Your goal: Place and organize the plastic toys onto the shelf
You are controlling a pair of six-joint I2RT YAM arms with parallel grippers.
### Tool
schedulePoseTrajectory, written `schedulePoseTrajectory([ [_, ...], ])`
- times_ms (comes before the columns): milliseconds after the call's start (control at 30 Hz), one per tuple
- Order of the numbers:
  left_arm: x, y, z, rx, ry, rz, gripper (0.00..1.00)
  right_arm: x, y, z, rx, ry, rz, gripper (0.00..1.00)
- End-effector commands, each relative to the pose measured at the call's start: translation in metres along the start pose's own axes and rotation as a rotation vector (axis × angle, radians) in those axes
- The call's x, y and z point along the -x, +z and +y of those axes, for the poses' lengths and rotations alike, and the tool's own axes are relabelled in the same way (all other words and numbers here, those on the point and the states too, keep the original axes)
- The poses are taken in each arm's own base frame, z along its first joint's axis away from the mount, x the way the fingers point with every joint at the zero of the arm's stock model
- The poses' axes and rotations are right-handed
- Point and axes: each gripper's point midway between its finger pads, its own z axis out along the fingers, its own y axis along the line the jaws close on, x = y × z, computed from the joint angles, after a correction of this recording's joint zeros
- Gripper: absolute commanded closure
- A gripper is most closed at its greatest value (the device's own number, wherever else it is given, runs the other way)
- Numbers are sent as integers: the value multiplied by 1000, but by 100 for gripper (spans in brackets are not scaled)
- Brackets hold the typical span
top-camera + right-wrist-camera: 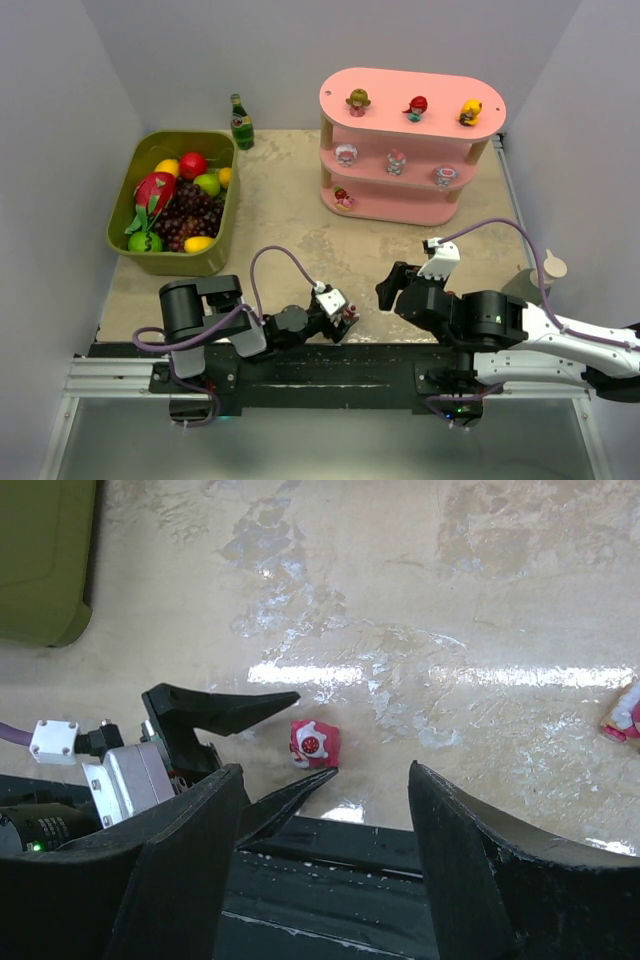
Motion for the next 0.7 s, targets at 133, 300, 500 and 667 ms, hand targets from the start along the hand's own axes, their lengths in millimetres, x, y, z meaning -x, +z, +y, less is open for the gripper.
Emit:
schedulePoseTrajectory([
  [133,52,12,1,29,-45,-195,27,5,3,-7,-30,17,-41,30],
  [300,49,15,1,32,-47,-185,30,4,3,-8,-32,17,-42,30],
  [500,43,17,3,41,-52,-169,39,6,1,-10,-33,28,-44,30],
  [667,46,18,5,51,-66,-173,50,7,0,-13,-35,34,-47,30],
])
